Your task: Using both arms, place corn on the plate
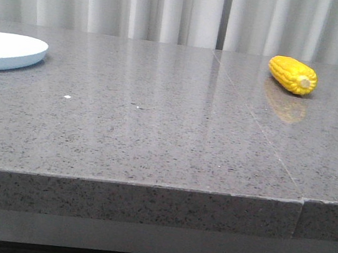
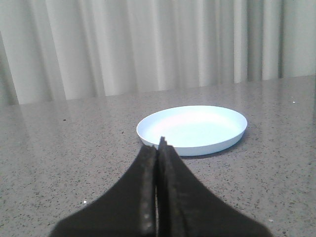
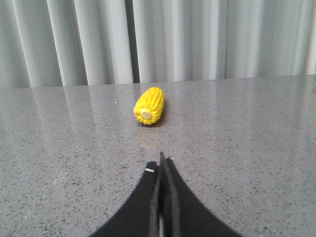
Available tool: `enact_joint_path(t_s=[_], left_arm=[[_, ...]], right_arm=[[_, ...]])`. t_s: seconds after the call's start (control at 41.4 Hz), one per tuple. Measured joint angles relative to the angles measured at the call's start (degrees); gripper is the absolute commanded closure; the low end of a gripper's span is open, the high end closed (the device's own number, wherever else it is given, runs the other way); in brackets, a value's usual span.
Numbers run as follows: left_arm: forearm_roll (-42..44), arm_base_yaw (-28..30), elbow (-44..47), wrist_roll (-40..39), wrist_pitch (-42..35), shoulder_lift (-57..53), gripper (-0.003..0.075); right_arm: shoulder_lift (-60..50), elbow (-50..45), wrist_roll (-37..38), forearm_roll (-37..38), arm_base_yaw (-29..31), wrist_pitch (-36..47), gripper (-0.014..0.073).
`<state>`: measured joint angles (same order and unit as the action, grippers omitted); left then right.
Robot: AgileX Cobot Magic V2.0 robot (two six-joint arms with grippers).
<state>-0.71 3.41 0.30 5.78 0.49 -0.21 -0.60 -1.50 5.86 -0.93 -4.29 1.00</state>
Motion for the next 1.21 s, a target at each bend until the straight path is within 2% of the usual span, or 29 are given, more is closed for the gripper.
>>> enact_joint_path(t_s=[0.75, 0.895, 1.04, 1.209], left_arm=[[0.0, 0.0, 0.0, 0.0, 0.0, 0.0, 0.074], [-0.4, 0.0, 0.0, 0.0, -2.2, 0.0, 0.074], [-1.4, 0.0, -2.3, 0.0, -3.5, 0.0, 0.074], [-1.6, 0.0, -11.5, 0.0, -2.5, 0.0, 0.074]], right_arm=[[0.0, 0.0, 0.0, 0.0, 0.0, 0.6, 0.0713], [0.0, 0.6, 0.0, 0.0, 0.0, 1.2, 0.0713], [0.0, 7.4, 0.0, 0.0, 0.0, -3.5, 0.0713], [1.4, 18.5, 0.0, 0.0, 0.0, -11.4, 0.0713]])
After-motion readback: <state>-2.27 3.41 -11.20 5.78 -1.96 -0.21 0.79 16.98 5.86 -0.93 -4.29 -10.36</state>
